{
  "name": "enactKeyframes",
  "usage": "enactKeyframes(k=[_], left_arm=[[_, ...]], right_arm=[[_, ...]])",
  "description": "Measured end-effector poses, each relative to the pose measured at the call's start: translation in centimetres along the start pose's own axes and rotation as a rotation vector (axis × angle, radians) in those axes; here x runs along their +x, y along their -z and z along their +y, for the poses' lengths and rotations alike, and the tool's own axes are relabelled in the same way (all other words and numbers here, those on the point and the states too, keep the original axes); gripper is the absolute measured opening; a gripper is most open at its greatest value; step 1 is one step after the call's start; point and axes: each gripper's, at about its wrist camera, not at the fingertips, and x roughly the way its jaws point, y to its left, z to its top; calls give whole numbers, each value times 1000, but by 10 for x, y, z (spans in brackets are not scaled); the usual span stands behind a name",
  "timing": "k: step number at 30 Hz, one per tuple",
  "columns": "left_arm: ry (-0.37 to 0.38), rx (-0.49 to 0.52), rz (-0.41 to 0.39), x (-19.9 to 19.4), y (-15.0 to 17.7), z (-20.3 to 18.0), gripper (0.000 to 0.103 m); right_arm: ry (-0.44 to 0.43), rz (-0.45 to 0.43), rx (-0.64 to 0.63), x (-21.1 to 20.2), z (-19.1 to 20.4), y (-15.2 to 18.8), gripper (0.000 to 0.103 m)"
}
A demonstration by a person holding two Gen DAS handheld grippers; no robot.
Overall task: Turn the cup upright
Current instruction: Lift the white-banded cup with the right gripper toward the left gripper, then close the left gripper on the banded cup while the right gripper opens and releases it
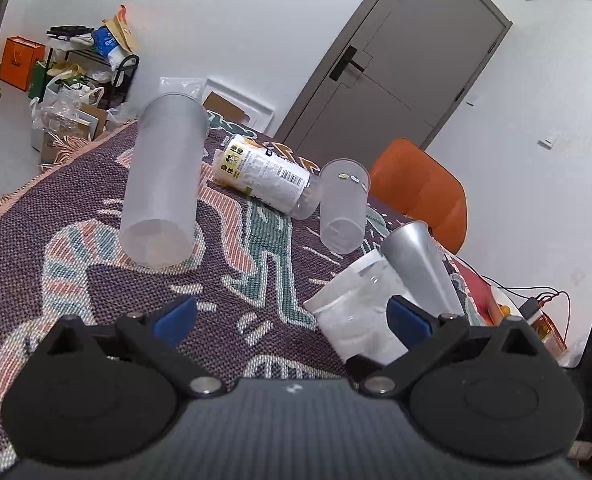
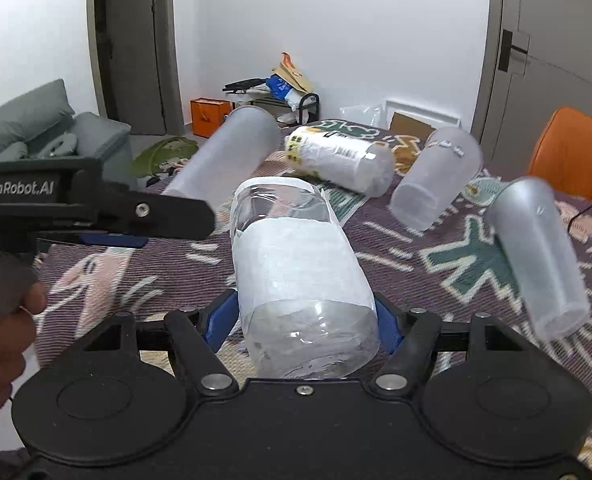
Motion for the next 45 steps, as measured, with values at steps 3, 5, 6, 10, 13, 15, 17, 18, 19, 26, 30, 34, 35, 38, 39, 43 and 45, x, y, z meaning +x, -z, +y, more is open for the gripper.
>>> enactKeyframes(k=[3,5,6,10,13,15,17,18,19,26,30,34,35,38,39,43,45], left_arm=[[-11,0,6,-2,1,3,101],[-22,-3,13,-3,3,6,101],[-25,-5,15,-3,3,8,101],[-31,-16,39,-4,6,13,101],[-19,-14,72,-2,8,13,101],[-12,0,80,-1,10,10,101],[-8,14,85,0,11,7,101],[-6,18,91,1,12,6,101],[-5,20,96,2,12,6,101],[6,30,121,8,15,0,101],[39,-9,159,15,13,1,101],[77,-68,202,21,8,5,101],[84,-84,212,23,7,6,101],[96,-122,233,27,5,8,101],[101,-137,241,28,4,8,101],[136,-199,283,36,3,9,100],[154,-238,310,42,4,11,100]], right_arm=[[-11,12,15,0,5,6,67],[-16,22,18,0,10,11,68],[-17,27,17,0,12,14,68],[-16,36,28,-2,16,20,68],[-17,39,37,-3,17,24,68],[-12,49,34,-2,18,26,68],[-5,66,31,1,19,28,68],[-4,66,30,2,20,29,69],[-6,68,26,1,21,30,69],[-11,58,33,-9,19,32,79],[-2,42,53,-22,13,33,79],[11,14,74,-38,6,34,79],[17,6,79,-42,4,35,79],[39,-16,98,-53,-2,35,79],[45,-21,106,-55,-4,35,79],[68,-42,142,-63,-15,38,79],[79,-43,162,-63,-20,41,79]])
